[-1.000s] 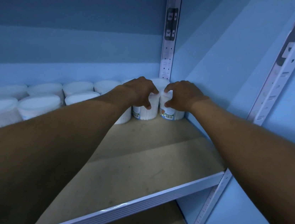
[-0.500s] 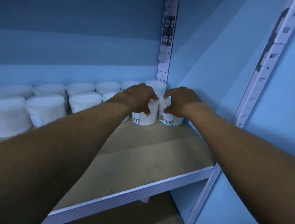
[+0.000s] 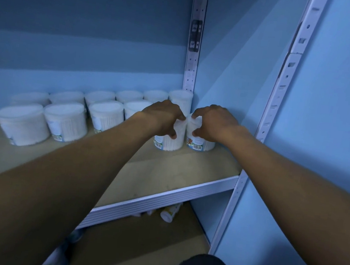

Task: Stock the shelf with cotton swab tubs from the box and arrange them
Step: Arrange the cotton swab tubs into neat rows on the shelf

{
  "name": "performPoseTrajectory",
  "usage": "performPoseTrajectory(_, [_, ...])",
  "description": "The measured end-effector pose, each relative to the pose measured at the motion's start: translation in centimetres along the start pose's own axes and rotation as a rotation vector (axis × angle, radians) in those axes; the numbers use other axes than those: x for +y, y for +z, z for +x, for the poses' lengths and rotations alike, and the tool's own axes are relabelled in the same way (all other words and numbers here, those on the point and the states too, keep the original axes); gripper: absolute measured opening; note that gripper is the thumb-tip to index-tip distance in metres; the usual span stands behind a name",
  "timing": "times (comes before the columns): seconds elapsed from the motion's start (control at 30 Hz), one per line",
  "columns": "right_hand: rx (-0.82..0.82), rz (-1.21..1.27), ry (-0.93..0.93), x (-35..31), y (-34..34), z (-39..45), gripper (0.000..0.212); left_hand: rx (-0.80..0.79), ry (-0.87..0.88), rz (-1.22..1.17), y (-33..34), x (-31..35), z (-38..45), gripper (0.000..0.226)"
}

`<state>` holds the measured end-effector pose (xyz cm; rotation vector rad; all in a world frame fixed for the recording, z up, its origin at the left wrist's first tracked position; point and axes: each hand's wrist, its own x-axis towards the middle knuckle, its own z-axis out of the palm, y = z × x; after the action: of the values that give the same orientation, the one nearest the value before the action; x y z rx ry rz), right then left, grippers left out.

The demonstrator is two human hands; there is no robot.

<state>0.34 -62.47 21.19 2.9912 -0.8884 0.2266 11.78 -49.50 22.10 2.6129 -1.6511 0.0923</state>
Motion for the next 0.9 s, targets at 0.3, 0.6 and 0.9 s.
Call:
performPoseTrajectory(0.3, [0.034,0.055,-0.032,0.3,-0.6,-4.2,0.060,0.017,0.027,0.013,-0.4,1.6,-3.5,0.073])
performPoseTrajectory(0.6, [0.048,0.093,-0.067,0.8,-0.9,-7.4,0.056,0.007,0.047,0.017,-1.2,3.3,-6.6,0.073])
performPoseTrajectory(0.9, [0.018,0.090,-0.122,1.1,-1.8,-8.4,0.044,0.023,0.054,0.043,-1.9,4.6,-8.3,0.075])
